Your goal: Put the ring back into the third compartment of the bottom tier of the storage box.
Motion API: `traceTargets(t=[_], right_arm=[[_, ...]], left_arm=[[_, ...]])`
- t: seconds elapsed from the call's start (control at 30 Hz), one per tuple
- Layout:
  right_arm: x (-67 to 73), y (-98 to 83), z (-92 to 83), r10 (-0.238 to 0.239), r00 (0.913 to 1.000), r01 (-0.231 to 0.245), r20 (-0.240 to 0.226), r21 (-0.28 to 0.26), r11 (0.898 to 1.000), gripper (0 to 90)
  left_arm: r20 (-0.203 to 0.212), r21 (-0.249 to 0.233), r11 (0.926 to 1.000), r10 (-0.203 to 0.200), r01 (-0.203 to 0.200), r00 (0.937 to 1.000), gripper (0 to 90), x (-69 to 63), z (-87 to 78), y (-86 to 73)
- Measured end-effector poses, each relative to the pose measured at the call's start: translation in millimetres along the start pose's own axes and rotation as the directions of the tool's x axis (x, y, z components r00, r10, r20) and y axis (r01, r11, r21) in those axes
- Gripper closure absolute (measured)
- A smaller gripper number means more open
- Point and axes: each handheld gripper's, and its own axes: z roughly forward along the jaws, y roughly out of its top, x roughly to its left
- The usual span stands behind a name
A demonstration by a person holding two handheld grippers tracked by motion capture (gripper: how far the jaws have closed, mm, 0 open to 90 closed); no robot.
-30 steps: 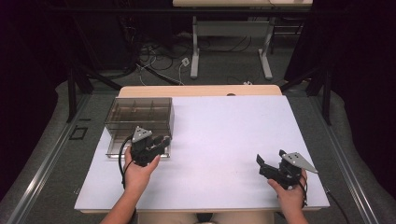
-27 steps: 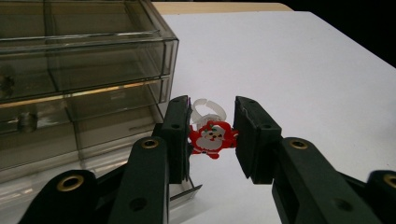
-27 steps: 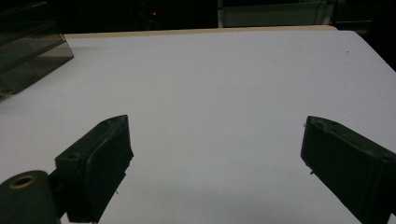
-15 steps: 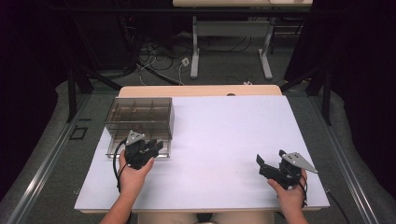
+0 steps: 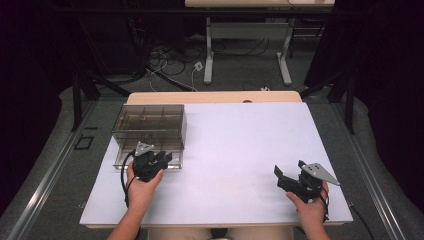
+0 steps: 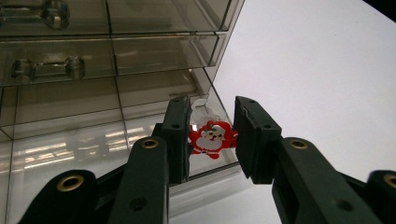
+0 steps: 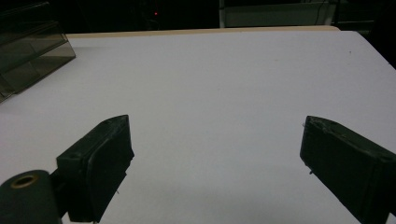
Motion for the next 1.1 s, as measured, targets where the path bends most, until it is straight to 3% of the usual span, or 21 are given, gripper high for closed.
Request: traceTargets(t=[0.5,1.1], right_arm=[[-0.1,0.0,0.6,0.002,1.0000,-0.002,-0.003,-0.001,1.000,8.7],[0.2,-0.7,1.5,-0.005,1.0000,0.005,0.001,0.007,1.000,9.0]], left_arm=[[-0.043,0.031,0.9994,0.018,-0.017,0.9989,66.2,5.4,7.5,-5.9],[-0.059,0.034,0.9993,0.015,-0.013,0.9982,65.7,10.3,20.3,-6.3]])
